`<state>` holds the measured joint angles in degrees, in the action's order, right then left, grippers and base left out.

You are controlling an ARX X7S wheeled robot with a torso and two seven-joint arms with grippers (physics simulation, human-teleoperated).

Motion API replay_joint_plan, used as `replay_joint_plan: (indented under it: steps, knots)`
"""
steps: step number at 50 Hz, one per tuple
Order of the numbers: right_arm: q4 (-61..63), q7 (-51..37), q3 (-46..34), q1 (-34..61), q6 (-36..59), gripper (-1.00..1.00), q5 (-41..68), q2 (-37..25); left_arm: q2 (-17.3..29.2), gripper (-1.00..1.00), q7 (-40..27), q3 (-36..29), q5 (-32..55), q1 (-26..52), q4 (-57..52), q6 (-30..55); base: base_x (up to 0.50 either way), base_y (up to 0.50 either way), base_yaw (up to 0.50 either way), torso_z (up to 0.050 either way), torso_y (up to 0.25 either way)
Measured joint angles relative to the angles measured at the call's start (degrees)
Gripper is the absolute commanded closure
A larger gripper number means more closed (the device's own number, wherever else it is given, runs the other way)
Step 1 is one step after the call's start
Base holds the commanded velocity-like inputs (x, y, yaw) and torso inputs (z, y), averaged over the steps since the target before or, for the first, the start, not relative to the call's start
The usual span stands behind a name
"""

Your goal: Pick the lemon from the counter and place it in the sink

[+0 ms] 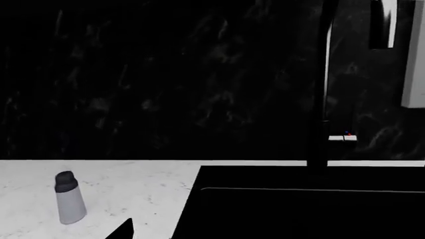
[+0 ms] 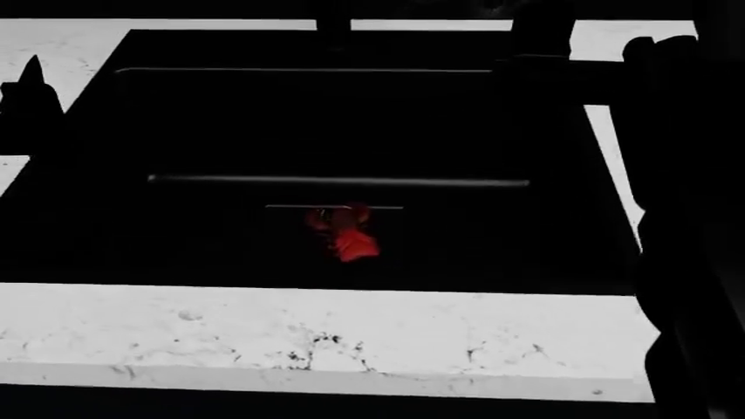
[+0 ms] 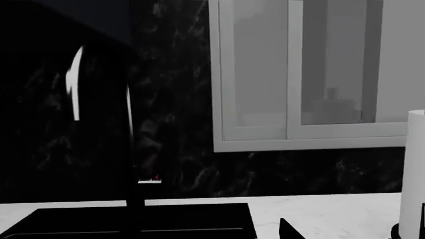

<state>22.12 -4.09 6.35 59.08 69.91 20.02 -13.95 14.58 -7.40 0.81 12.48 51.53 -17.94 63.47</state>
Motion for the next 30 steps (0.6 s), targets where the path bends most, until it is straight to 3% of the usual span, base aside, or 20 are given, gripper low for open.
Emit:
replay_joint_plan:
  steps: [14,30]
  knots:
    - [0.9,-0.3,1.4,-1.1,0.1,-1.0,1.0,0.2,0.1,-1.0,-0.4,0.2,0.3,-0.4,-0.6,0.2,0.31,0.17,0.0,0.0,0.001]
    - [1.5,-0.6,2.1,-1.9,0.1,-1.0,1.3,0.1,-0.2,-1.0,-2.1,1.1,1.0,-1.5,-4.5,4.9,0.0,0.0,0.0,0.0,0.0]
